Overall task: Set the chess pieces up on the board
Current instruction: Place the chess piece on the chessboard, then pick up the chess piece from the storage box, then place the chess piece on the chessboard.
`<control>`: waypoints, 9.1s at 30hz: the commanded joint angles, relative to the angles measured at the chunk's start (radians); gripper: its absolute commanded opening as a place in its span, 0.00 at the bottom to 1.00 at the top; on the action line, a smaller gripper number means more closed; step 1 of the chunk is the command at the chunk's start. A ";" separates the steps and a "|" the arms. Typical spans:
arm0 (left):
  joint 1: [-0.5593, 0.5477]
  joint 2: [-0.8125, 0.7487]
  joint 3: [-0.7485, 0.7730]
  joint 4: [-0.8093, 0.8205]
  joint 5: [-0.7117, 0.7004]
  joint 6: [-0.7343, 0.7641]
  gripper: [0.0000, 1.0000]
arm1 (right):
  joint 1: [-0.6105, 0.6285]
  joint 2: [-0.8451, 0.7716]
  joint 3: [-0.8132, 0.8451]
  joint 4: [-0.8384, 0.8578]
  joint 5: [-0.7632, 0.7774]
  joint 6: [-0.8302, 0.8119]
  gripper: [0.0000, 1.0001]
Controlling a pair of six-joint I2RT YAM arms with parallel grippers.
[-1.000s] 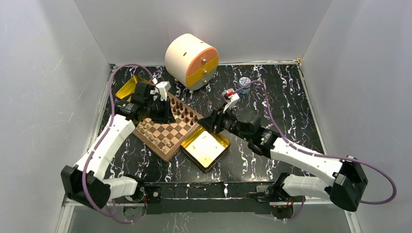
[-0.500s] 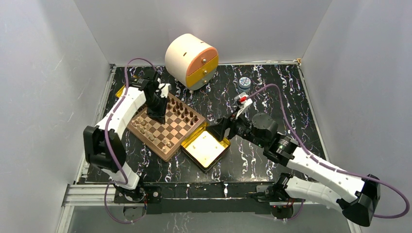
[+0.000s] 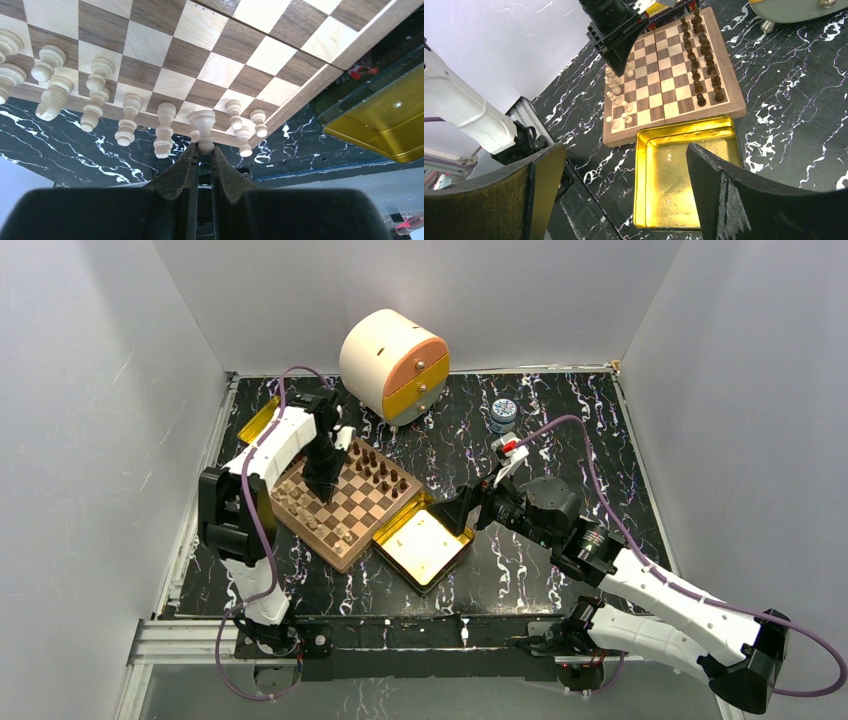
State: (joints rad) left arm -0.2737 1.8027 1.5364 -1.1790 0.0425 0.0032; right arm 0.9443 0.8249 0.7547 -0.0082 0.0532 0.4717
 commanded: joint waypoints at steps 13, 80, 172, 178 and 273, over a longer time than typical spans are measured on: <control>0.004 0.105 0.039 -0.076 -0.182 0.011 0.00 | 0.002 -0.026 0.016 0.012 0.045 0.000 0.99; 0.026 0.232 0.103 -0.087 -0.253 0.004 0.22 | 0.002 -0.013 0.018 0.057 0.068 -0.078 0.99; 0.398 0.475 0.414 0.687 0.148 -0.106 0.31 | 0.002 0.211 0.217 -0.320 0.208 0.019 0.99; 0.392 0.504 0.429 0.693 0.157 -0.092 0.33 | 0.002 0.219 0.222 -0.315 0.207 0.014 0.99; -0.111 -0.463 -0.339 0.445 0.868 -0.183 0.00 | 0.008 0.382 0.196 0.060 -0.314 -1.361 0.58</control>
State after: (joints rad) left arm -0.3759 1.3884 1.2118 -0.7074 0.8444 -0.2020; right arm 0.9447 1.1877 0.8791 -0.0154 -0.2241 -0.7979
